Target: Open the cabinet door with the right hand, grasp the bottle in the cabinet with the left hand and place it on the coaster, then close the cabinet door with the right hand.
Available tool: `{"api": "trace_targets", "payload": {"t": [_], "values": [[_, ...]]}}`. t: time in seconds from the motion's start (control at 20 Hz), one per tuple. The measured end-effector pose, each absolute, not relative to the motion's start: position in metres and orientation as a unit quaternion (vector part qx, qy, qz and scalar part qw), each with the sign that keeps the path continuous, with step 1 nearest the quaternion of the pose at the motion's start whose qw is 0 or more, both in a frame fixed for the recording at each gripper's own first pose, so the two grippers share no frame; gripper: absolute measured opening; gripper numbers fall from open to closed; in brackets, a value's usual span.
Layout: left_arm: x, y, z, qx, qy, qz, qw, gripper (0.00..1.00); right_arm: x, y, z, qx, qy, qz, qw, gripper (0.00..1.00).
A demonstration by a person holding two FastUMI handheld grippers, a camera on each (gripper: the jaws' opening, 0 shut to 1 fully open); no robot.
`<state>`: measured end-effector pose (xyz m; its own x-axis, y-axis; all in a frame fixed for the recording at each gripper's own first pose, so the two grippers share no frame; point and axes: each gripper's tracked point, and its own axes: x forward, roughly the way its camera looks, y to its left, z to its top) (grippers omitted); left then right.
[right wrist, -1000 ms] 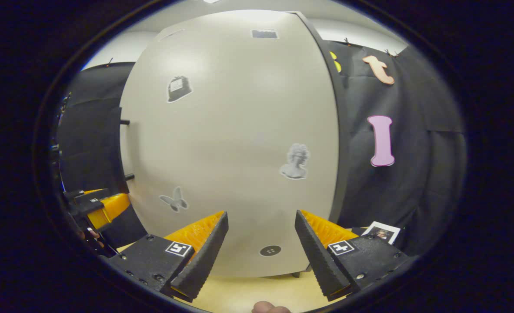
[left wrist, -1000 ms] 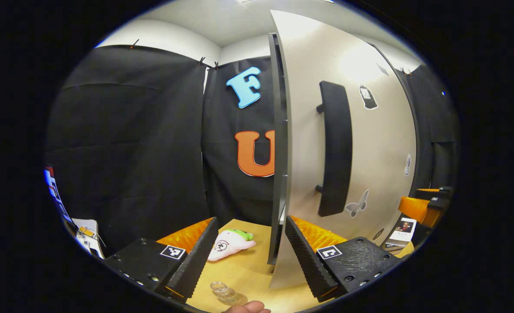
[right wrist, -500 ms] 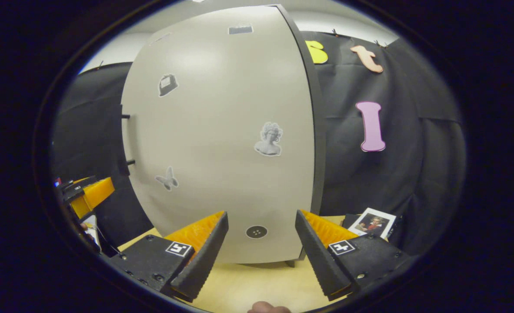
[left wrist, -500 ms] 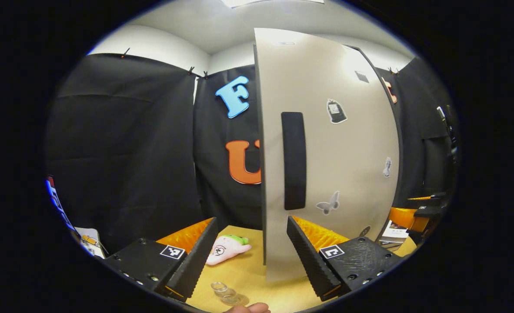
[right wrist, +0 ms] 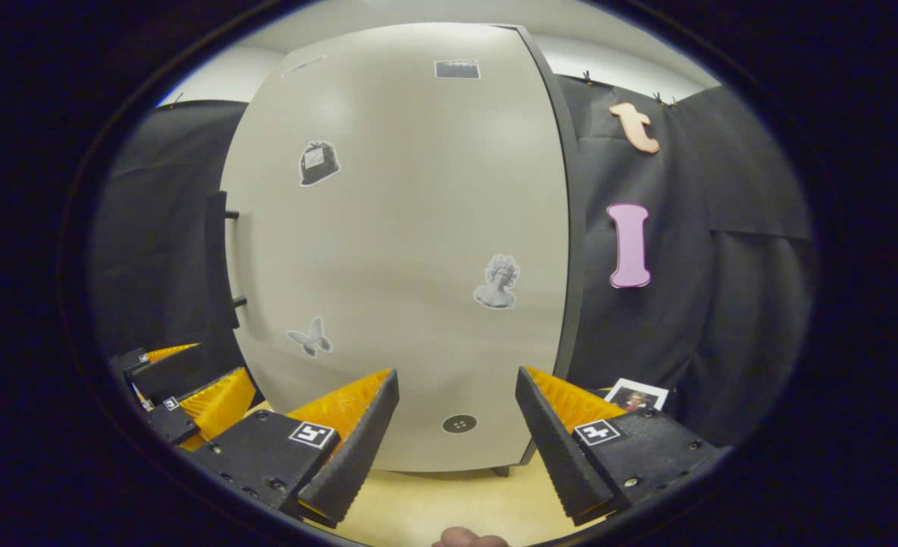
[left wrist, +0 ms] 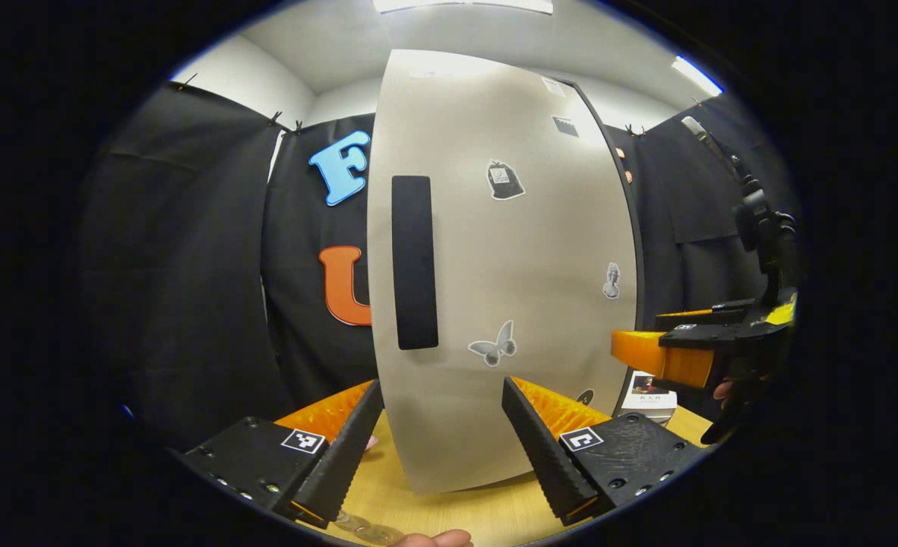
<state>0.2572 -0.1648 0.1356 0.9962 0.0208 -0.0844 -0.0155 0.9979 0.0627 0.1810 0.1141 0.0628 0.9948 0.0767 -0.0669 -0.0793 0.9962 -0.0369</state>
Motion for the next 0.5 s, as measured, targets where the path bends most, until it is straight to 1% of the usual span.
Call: {"api": "trace_targets", "payload": {"t": [0.05,0.1,0.15,0.2,0.25,0.35,0.4,0.5], "values": [[0.260,-0.165,0.134,0.034,0.044,0.003,0.998,0.96,0.178,0.112,0.060,-0.022,0.036,0.031,0.999,0.95],[0.263,-0.166,0.133,0.036,0.047,-0.003,0.998,0.96,0.175,0.109,0.056,-0.023,0.040,0.023,0.999,1.00],[0.266,-0.169,0.130,0.035,0.051,-0.011,0.998,0.96,0.172,0.106,0.052,-0.021,0.044,0.014,0.999,0.99],[0.267,-0.171,0.127,0.033,0.054,-0.016,0.998,0.96,0.171,0.104,0.051,-0.019,0.046,0.010,0.999,0.96],[0.270,-0.174,0.127,0.033,0.055,-0.024,0.998,0.96,0.170,0.101,0.051,-0.017,0.045,0.003,0.999,1.00],[0.272,-0.178,0.128,0.037,0.052,-0.039,0.997,0.96,0.165,0.091,0.052,-0.013,0.039,-0.020,0.999,1.00],[0.272,-0.179,0.126,0.039,0.051,-0.044,0.997,0.96,0.164,0.089,0.052,-0.010,0.038,-0.025,0.999,0.96],[0.273,-0.182,0.125,0.038,0.053,-0.053,0.996,0.96,0.161,0.091,0.050,-0.003,0.038,-0.023,0.999,0.96]]}}
